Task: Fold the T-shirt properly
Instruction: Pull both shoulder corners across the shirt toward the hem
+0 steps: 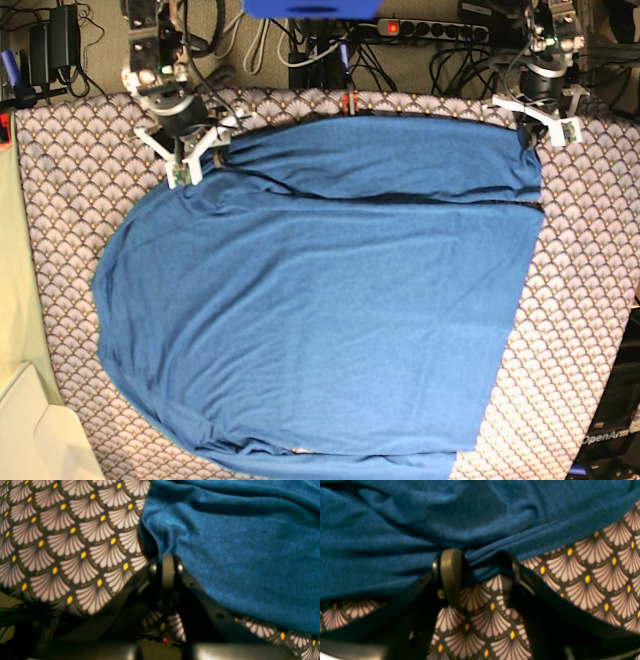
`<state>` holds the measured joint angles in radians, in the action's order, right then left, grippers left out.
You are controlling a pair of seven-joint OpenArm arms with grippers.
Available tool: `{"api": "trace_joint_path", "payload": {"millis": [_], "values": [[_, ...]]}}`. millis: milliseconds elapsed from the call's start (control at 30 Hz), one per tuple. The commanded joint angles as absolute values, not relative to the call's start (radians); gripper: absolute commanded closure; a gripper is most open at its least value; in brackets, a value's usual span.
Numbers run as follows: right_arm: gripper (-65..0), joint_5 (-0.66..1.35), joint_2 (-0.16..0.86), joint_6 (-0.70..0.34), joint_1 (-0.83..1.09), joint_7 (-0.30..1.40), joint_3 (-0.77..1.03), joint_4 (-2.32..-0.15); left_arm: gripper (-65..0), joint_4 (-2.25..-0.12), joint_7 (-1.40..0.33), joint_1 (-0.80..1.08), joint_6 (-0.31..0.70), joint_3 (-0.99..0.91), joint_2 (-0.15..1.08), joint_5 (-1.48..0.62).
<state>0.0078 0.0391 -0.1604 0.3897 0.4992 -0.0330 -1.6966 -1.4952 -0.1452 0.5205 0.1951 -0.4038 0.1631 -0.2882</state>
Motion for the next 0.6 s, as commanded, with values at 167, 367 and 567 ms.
{"api": "trace_joint_path", "payload": {"millis": [167,367,567], "values": [[-20.5,0.007,0.044,-0.165,0.394,0.542,-0.031,-1.678,-0.4,-1.503,-0.174,0.53,0.203,-0.4,0.165,-0.283],[0.0,0.007,0.044,-0.165,0.395,0.542,-0.03,-1.685,-0.4,-1.503,-0.174,0.532,0.2,-0.364,0.165,-0.283],[0.0,0.007,0.044,-0.165,0.398,0.542,-0.03,-1.715,-0.4,-1.506,-0.174,0.53,0.199,-0.364,0.165,-0.283]]}}
